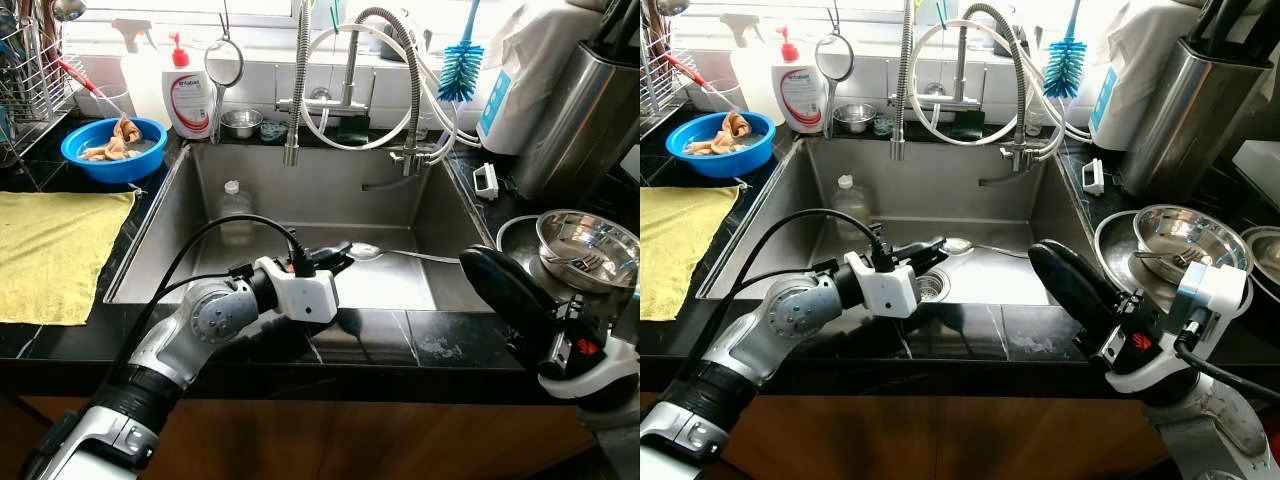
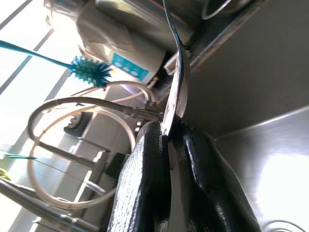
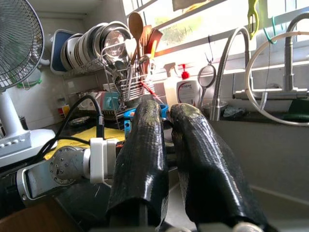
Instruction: Kitchen organization
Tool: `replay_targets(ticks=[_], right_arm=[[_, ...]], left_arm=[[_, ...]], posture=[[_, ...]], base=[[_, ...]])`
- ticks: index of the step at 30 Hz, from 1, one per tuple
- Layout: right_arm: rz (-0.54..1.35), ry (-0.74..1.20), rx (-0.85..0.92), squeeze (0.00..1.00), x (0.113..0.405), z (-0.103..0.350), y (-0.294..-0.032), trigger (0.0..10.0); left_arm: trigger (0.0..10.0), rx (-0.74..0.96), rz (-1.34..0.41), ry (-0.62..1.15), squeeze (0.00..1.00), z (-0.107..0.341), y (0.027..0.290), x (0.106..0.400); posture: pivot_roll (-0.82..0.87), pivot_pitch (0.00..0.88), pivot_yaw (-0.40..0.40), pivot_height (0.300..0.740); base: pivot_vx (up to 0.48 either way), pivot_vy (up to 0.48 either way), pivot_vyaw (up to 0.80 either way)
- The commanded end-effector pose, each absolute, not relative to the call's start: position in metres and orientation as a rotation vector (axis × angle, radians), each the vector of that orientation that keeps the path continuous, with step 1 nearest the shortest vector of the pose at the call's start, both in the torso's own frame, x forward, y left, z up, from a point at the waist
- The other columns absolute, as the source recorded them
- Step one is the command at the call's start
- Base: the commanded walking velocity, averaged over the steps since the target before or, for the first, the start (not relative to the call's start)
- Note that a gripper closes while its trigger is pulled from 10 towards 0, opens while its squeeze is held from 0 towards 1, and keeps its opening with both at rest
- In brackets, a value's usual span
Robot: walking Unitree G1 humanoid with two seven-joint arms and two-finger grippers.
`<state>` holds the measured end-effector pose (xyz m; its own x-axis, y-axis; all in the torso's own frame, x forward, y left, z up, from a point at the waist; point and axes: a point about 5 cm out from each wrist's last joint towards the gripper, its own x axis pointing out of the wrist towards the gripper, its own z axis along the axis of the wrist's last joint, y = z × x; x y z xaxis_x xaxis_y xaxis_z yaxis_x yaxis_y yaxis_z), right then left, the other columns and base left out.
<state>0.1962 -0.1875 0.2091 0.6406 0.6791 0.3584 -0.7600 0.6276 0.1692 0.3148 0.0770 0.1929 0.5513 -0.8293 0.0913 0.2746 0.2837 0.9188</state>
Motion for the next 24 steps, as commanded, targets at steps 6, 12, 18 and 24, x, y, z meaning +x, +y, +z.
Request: replay_targets(ticks=[6,12,18,24], right_arm=[[0.86,-0.243,0.373,1.0,0.193,0.203,-0.185,10.0],[0.812,-0.243,0.357,1.0,0.196,0.202,-0.191,10.0],[0.727,-0.244,0.321,0.0,0.202,0.2,-0.198,10.0],[0.489,-0.239,0.264,0.0,0.215,0.192,-0.219,10.0]], left_arm=[[10.0,0.971,-0.505,-0.548,0.0,0.207,0.112,0.34],[10.0,0.981,-0.425,-0.529,0.0,0.209,0.119,0.345],[10.0,0.99,-0.394,-0.506,0.0,0.208,0.124,0.348],[10.0,0.961,-0.419,-0.489,0.0,0.204,0.121,0.347]], posture=[[0.03,0.0,-0.062,0.719],[0.03,0.0,-0.062,0.719],[0.03,0.0,-0.062,0.719],[0.03,0.0,-0.061,0.719]], base=[[0.0,0.0,0.0],[0.0,0.0,0.0],[0.0,0.0,0.0],[0.0,0.0,0.0]])
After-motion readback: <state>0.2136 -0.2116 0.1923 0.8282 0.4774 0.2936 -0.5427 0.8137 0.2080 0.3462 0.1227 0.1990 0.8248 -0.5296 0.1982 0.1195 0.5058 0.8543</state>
